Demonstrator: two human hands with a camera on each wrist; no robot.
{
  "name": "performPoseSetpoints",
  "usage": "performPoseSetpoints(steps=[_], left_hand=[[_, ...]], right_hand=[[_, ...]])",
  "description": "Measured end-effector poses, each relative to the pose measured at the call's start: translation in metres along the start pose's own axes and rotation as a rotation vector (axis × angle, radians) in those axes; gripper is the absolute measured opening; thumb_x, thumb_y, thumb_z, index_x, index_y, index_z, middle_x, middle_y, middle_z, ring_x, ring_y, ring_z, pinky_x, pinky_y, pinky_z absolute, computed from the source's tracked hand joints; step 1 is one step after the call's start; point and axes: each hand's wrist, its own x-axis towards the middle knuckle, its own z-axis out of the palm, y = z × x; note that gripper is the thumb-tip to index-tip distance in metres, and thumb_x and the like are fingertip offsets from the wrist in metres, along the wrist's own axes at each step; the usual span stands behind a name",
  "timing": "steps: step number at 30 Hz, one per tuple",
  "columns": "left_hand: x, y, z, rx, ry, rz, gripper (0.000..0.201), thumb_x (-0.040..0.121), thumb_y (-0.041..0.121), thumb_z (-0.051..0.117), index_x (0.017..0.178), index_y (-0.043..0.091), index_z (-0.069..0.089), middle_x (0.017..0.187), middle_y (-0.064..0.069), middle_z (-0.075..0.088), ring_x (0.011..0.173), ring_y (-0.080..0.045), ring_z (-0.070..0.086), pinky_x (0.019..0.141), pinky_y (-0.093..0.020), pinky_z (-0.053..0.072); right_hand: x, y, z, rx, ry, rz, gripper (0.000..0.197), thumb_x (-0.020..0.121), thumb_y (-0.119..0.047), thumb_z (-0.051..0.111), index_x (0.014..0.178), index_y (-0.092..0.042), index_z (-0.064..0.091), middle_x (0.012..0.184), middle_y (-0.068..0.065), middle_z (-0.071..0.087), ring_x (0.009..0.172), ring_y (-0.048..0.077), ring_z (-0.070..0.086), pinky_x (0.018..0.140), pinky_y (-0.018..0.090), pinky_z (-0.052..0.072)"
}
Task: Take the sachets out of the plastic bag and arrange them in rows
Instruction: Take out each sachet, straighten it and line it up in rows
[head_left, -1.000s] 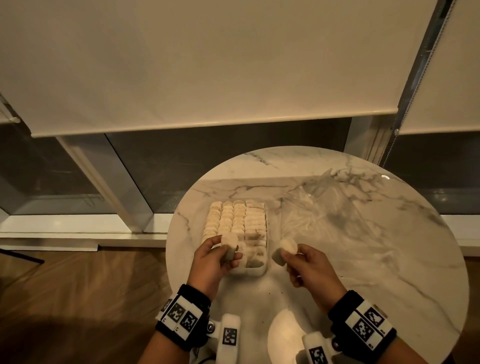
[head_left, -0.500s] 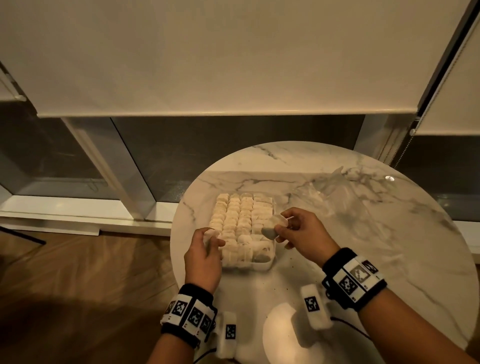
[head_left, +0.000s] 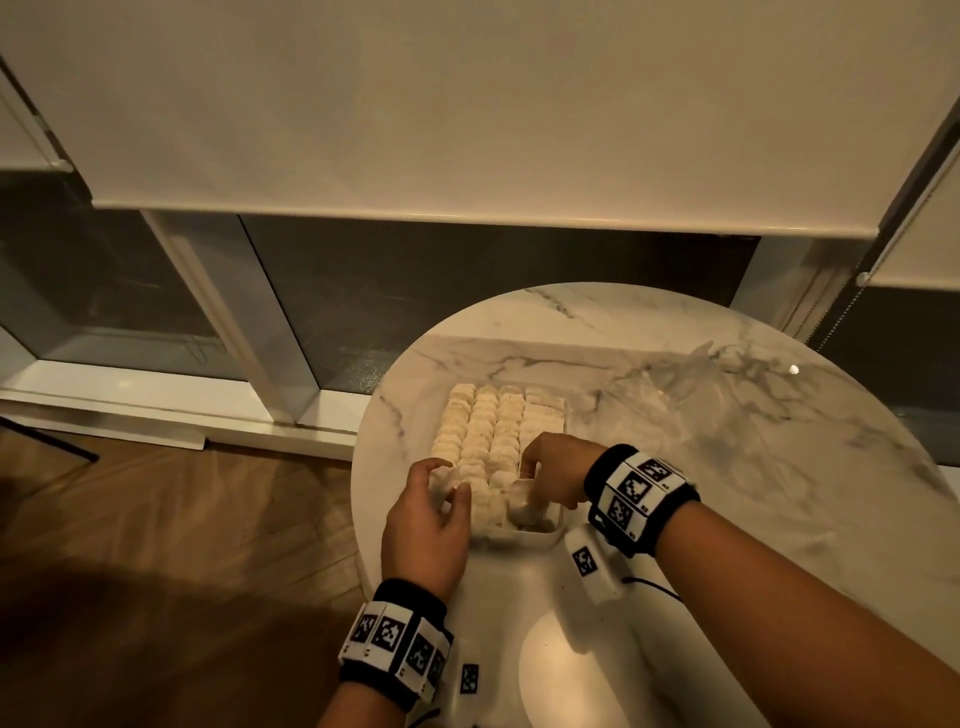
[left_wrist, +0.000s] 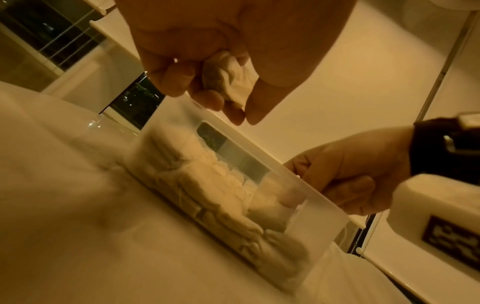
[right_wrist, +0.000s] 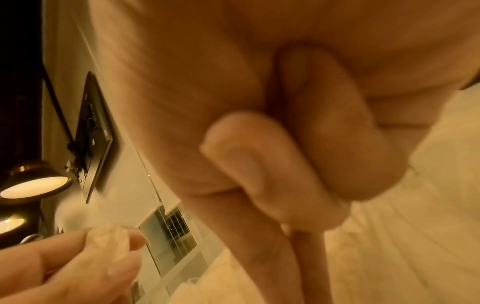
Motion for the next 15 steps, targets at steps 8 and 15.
performPoseSetpoints(steps=[8,15], left_hand=[[-0.001,-0.004,0.009,0.229,-0.088,0.336,0.030,0.096,0.049,0.044,0.094,0.026,0.062,0.078,0.006,0.068,0.071,-0.015,0.063,0.072,-0.041,0.053],[-0.004,0.008,0.023,0.318,-0.286,0.408,0.027,0.098,0.046,0.042,0.077,0.030,0.046,0.073,0.009,0.050,0.070,-0.015,0.047,0.066,-0.032,0.033]], right_hand=[[0.004,-0.013,-0.002,-0.177,-0.140,0.017,0.027,0.080,-0.011,0.076,0.106,-0.004,0.074,0.059,0.000,0.057,0.052,0.014,0.049,0.050,0.022,0.039],[0.002,-0.010,-0.009,-0.187,-0.021,-0.030,0.024,0.084,-0.014,0.073,0.107,-0.014,0.074,0.085,0.003,0.074,0.053,0.011,0.061,0.051,0.020,0.049]])
